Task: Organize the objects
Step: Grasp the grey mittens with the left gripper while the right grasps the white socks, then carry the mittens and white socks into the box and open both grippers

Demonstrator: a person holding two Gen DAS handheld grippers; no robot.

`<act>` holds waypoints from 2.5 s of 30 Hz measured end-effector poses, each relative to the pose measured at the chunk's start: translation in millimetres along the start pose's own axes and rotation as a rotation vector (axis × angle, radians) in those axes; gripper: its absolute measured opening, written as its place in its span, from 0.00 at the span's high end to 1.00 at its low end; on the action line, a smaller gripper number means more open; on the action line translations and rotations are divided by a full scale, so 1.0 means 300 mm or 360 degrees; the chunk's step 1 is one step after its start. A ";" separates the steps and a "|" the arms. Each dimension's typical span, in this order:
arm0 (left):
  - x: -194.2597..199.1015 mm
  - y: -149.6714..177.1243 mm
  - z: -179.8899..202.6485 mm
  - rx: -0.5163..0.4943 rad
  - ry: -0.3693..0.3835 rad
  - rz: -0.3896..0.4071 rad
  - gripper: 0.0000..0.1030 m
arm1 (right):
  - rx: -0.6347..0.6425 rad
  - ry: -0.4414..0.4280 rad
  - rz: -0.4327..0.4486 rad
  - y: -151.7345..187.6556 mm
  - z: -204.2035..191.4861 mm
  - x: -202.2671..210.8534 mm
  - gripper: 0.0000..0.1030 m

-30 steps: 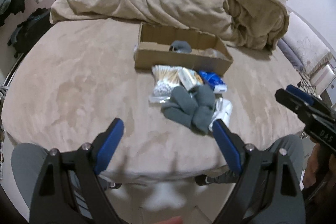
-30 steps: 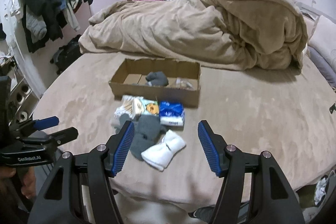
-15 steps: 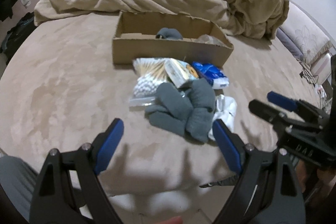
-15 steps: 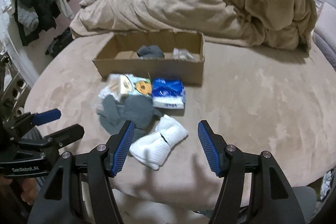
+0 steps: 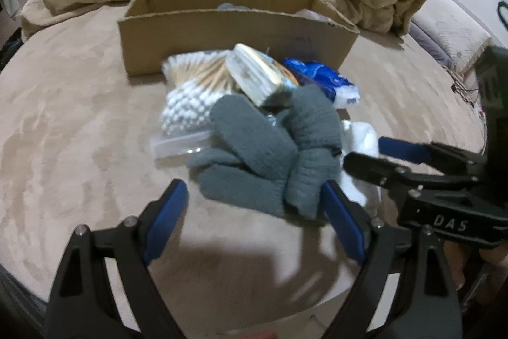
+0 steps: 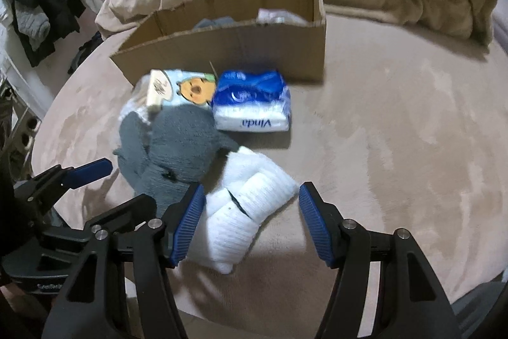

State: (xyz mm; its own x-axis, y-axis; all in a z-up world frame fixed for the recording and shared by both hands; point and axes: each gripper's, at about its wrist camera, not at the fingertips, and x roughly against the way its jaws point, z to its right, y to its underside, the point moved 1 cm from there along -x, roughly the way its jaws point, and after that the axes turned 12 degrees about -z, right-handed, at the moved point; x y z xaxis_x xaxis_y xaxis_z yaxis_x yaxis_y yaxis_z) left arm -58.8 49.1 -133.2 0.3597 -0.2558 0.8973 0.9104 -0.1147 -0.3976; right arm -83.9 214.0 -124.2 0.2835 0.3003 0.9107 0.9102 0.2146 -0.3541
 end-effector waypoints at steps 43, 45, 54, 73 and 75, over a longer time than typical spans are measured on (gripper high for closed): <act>0.537 -0.089 0.045 0.0006 0.0163 0.0275 0.64 | 0.0121 -0.0044 0.0286 -0.023 -0.106 0.501 0.55; 0.580 -0.110 0.035 0.0018 0.0162 0.0314 0.64 | 0.0141 -0.0039 0.0310 -0.044 -0.126 0.525 0.55; 0.611 -0.255 -0.001 0.0039 0.0106 0.0453 0.64 | 0.0206 -0.0028 0.0396 -0.209 -0.182 0.539 0.55; 0.274 -0.542 -0.159 0.0099 0.0182 0.0310 0.64 | 0.0246 0.0064 0.0295 -0.557 -0.103 0.199 0.55; 0.233 -0.557 -0.163 0.0108 0.0204 0.0287 0.64 | 0.0231 0.0057 0.0257 -0.569 -0.090 0.146 0.55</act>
State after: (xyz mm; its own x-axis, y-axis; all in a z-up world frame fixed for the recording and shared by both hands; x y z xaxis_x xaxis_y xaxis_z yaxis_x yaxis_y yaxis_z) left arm -195.9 3.5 -13.5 0.4926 -0.3867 0.7797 0.8470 0.0073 -0.5315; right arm -218.8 165.4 -17.9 0.4348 0.3089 0.8459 0.7999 0.2989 -0.5204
